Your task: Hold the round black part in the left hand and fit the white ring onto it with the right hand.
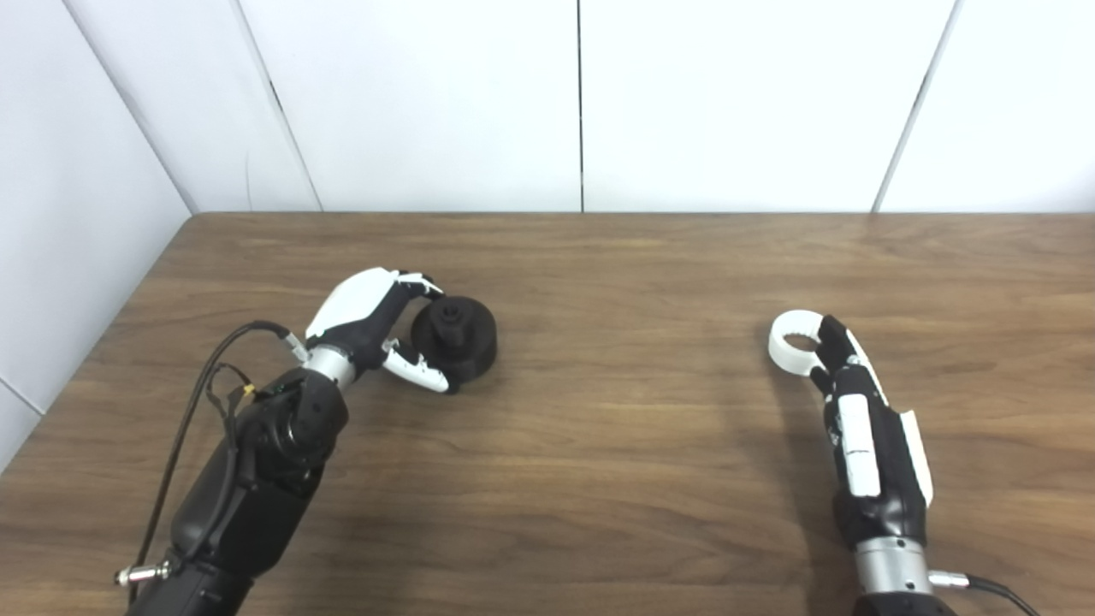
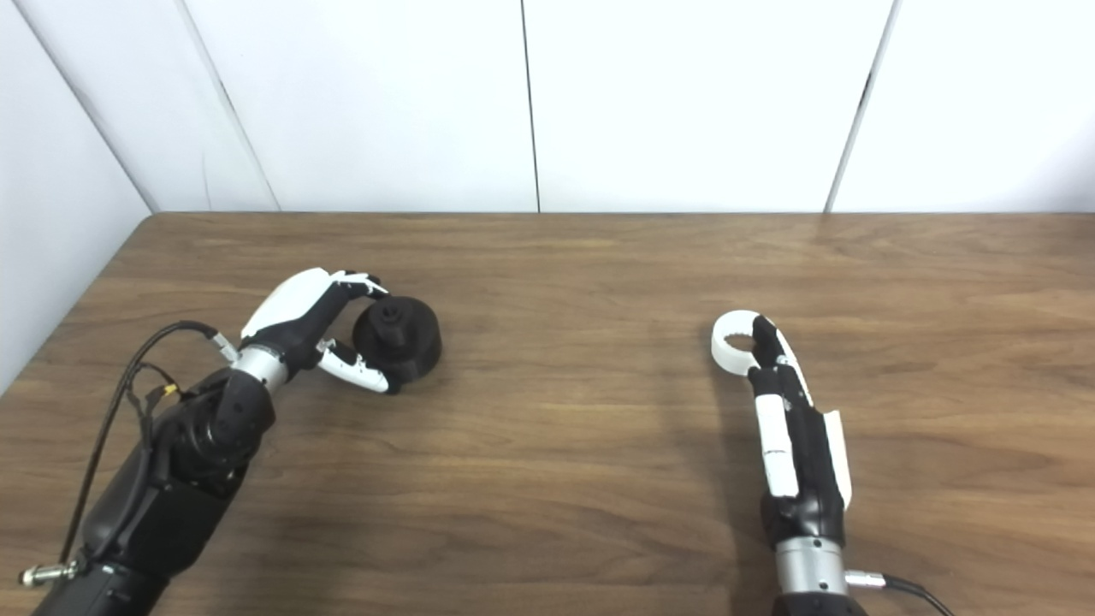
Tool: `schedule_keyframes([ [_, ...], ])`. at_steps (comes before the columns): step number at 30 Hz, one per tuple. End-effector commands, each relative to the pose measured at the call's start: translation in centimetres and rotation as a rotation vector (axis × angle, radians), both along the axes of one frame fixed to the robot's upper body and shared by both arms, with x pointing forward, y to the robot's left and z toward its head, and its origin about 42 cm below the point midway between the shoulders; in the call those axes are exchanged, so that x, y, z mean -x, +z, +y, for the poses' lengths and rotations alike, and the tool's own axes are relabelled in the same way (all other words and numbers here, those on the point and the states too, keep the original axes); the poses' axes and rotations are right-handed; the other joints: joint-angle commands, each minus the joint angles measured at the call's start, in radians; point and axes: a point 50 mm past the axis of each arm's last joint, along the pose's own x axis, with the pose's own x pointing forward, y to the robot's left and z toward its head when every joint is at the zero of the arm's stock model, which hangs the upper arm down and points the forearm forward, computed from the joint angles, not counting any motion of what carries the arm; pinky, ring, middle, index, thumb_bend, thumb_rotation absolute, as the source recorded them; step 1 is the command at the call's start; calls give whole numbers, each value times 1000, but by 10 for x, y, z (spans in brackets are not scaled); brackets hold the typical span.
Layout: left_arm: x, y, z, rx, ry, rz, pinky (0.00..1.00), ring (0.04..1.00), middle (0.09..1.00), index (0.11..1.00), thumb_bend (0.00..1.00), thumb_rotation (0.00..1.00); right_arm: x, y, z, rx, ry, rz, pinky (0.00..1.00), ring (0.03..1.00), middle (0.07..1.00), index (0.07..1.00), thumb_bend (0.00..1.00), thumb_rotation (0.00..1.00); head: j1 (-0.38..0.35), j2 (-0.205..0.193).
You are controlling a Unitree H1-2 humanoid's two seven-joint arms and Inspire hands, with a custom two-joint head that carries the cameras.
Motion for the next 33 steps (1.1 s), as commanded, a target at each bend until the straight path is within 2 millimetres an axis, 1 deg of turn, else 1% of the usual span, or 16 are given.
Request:
schedule_keyframes([
  [1, -5, 28, 1, -40, -30, -96, 886, 989, 907, 627, 811, 212, 3, 0, 31, -108, -7, 5, 957, 965, 948, 927, 606, 933, 3, 1],
  [3, -4, 29, -3, -54, -45, -93, 891, 985, 908, 628, 813, 220, 2, -1, 31, -114, -7, 3, 962, 965, 946, 927, 608, 926, 3, 2],
  [6, -2, 28, -6, -42, -62, -84, 906, 987, 911, 627, 813, 208, 2, 0, 32, -108, -6, 3, 955, 963, 946, 928, 616, 932, 2, 4],
  [11, 2, 26, -11, -59, -101, -78, 883, 979, 906, 620, 820, 198, 2, 2, 32, -111, -8, 1, 964, 967, 948, 933, 616, 929, 5, 7],
  [15, 7, 24, -18, -68, -138, -77, 886, 977, 904, 616, 830, 198, 1, 2, 33, -107, -7, -1, 965, 967, 948, 936, 611, 937, 5, 9],
  [18, 13, 24, -25, -77, -163, -67, 910, 978, 901, 616, 828, 190, 1, 3, 34, -87, -9, 1, 951, 960, 945, 935, 615, 955, 6, 11],
  [20, 20, 23, -32, -89, -190, -52, 915, 980, 904, 621, 826, 199, 1, 3, 34, -89, -9, 2, 960, 965, 947, 936, 616, 954, 6, 13],
  [25, 35, 21, -48, -99, -258, -35, 907, 982, 912, 628, 817, 230, 1, 3, 36, -90, -8, 11, 967, 971, 950, 942, 626, 956, 3, 15],
  [29, 44, 19, -56, -101, -307, -34, 890, 980, 913, 625, 815, 243, 0, 4, 37, -95, -6, 11, 972, 974, 953, 945, 635, 954, 1, 18],
  [33, 53, 18, -63, -94, -339, -30, 900, 984, 919, 624, 818, 250, 0, 4, 37, -93, -6, 15, 980, 978, 957, 946, 629, 960, 0, 21],
])
